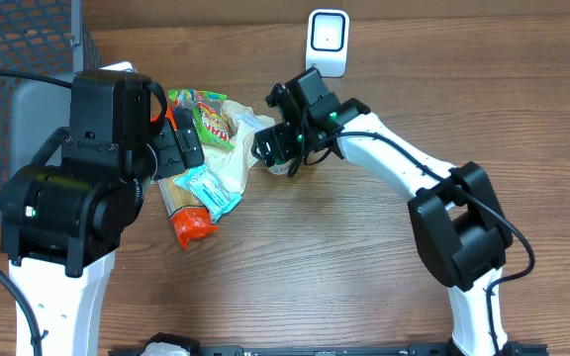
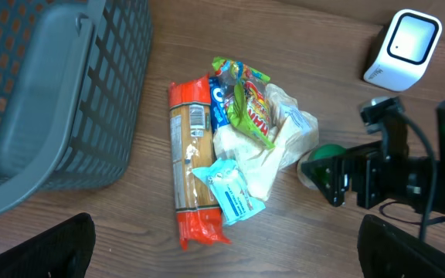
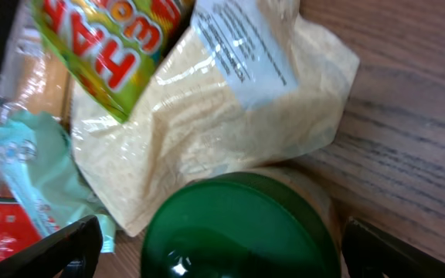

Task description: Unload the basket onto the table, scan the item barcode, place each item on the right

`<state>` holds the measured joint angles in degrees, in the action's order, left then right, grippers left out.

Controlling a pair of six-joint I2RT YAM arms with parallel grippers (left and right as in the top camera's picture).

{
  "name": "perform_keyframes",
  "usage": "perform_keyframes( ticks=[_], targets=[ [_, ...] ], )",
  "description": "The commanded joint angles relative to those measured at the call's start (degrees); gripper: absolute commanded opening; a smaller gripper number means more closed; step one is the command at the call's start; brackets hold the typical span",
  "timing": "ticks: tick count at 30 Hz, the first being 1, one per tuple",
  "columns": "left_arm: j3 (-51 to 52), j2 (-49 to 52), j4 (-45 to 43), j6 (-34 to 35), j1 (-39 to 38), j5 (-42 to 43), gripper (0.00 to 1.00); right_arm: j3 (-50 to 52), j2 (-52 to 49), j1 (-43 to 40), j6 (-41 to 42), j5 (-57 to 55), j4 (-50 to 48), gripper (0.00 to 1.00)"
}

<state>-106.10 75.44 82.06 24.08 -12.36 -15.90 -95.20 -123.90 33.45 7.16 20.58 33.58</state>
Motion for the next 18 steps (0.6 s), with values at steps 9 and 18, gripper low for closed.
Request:
perform_keyframes(
  ticks=[9, 18],
  targets=[
    [0.0, 0.3, 0.0, 0.6, 0.0, -1.0, 1.0, -1.1, -3.7, 0.7, -1.2, -1.7, -0.5, 0.88],
    [0.0, 0.3, 0.0, 0.6, 0.0, -1.0, 1.0, -1.2, -3.7, 0.5, 1.6, -1.2, -1.5, 0.7]
  ],
)
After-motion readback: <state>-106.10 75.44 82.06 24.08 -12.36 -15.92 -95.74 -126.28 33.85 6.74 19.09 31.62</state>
